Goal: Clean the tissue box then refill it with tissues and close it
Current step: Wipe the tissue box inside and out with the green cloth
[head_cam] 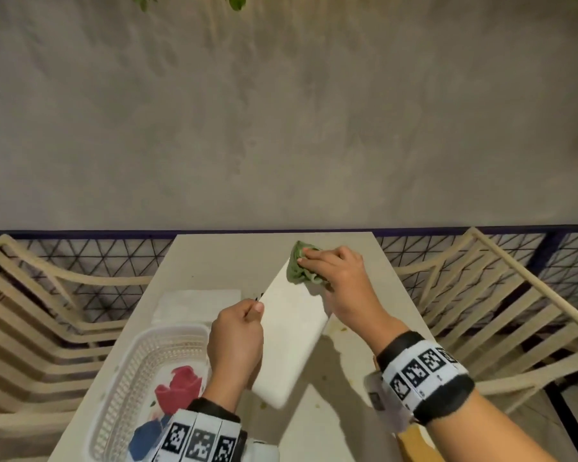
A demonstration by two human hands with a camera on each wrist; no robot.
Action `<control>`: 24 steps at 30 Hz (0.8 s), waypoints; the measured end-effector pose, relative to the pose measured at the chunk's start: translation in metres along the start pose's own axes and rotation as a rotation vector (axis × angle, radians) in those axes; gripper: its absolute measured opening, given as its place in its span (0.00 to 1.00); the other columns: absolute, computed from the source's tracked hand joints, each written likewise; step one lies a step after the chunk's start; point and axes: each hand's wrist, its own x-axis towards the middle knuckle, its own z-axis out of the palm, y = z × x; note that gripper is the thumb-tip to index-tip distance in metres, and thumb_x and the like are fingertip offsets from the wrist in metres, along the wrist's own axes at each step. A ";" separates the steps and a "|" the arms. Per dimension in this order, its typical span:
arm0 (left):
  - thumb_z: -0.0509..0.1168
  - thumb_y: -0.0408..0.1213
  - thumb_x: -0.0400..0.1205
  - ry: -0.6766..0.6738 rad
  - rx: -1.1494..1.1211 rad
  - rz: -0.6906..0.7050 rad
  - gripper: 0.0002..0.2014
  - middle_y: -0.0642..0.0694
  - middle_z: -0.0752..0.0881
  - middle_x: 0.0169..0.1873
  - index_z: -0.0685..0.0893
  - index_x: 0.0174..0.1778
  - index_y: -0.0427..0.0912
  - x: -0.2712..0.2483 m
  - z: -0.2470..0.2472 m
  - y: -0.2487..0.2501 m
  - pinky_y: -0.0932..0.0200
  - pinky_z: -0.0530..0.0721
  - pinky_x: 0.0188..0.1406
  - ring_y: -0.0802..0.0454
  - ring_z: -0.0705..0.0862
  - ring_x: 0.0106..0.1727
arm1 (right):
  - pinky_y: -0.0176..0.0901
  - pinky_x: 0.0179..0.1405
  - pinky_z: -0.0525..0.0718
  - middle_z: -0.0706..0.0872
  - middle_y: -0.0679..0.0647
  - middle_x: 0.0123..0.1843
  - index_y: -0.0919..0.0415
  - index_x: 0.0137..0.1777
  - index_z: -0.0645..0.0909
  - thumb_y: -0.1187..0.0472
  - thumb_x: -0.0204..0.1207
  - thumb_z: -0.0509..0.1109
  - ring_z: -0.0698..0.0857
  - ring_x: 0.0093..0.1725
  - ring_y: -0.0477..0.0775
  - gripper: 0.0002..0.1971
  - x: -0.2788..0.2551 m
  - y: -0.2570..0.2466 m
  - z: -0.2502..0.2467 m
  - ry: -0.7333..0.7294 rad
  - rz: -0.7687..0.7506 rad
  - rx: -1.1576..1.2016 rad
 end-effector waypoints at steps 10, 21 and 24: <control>0.61 0.39 0.80 0.019 -0.076 -0.090 0.13 0.42 0.86 0.30 0.85 0.33 0.43 0.016 0.001 -0.010 0.49 0.81 0.42 0.37 0.83 0.38 | 0.56 0.46 0.78 0.90 0.50 0.55 0.55 0.51 0.88 0.61 0.66 0.60 0.78 0.46 0.55 0.19 -0.005 -0.021 0.002 -0.142 -0.200 -0.018; 0.61 0.39 0.79 0.105 -0.154 -0.091 0.14 0.41 0.87 0.30 0.84 0.29 0.46 0.023 -0.003 -0.020 0.50 0.79 0.40 0.38 0.82 0.36 | 0.46 0.48 0.68 0.90 0.50 0.56 0.56 0.51 0.89 0.65 0.69 0.67 0.77 0.49 0.53 0.14 -0.008 -0.029 0.016 -0.147 -0.333 0.026; 0.61 0.39 0.79 0.089 -0.152 -0.030 0.13 0.35 0.84 0.28 0.81 0.29 0.42 0.023 -0.007 -0.021 0.52 0.75 0.37 0.41 0.78 0.32 | 0.47 0.50 0.68 0.88 0.48 0.61 0.54 0.55 0.87 0.61 0.73 0.63 0.76 0.51 0.53 0.14 -0.028 -0.038 0.019 -0.268 -0.459 0.033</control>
